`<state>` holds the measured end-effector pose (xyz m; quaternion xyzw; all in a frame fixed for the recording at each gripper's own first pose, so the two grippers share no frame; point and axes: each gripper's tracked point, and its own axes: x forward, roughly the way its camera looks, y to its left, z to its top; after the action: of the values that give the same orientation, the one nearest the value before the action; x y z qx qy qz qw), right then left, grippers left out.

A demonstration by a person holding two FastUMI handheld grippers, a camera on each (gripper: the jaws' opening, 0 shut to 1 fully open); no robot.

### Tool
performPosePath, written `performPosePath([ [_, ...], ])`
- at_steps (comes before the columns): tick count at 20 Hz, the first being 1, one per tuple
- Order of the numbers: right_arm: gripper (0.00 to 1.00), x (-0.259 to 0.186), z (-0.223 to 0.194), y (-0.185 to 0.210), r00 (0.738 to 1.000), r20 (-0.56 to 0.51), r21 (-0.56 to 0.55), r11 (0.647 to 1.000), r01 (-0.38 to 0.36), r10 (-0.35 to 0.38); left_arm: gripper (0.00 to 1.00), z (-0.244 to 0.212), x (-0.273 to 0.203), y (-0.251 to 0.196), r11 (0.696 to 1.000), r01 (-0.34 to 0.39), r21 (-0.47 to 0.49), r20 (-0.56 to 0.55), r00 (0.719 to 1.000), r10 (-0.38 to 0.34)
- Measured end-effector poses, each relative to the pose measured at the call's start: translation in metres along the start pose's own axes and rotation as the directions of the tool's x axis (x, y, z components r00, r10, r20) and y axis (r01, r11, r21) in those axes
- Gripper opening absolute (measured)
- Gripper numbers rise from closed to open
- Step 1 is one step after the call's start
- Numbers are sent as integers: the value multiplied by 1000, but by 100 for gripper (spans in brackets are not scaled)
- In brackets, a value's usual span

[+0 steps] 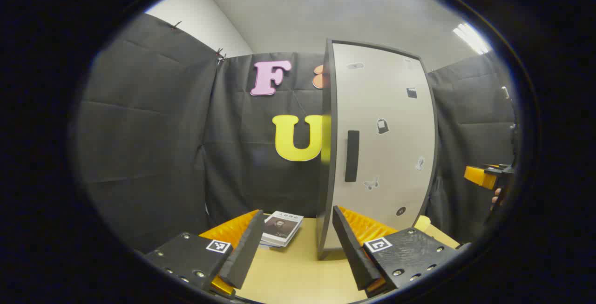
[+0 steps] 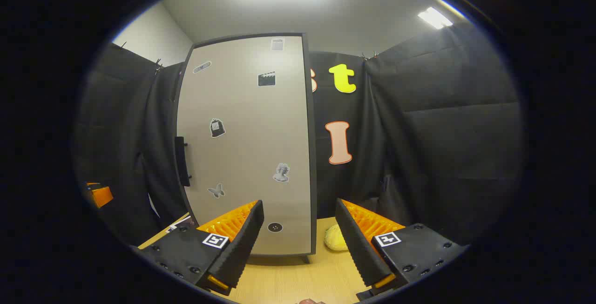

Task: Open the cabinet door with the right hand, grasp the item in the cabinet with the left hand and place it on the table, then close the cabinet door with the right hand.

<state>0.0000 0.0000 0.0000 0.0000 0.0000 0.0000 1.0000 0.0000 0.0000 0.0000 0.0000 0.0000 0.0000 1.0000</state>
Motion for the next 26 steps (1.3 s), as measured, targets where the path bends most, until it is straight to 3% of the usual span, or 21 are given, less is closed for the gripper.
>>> performPosePath([
  [5,98,4,1,20,1000,0,-3,1000,-13,13,88,-9,-4,22,999,-25,-36,-2,1000,25],
  [11,98,-2,5,38,1000,15,0,1000,-16,16,88,-15,-7,45,1000,-29,-9,1,1000,29],
  [18,98,-11,3,38,1000,18,-32,999,22,-21,88,-24,-2,45,999,4,-48,-13,1000,-4],
  [26,98,-3,17,64,1000,-15,32,999,-23,24,88,-38,3,47,999,15,-40,-35,999,-17],
])
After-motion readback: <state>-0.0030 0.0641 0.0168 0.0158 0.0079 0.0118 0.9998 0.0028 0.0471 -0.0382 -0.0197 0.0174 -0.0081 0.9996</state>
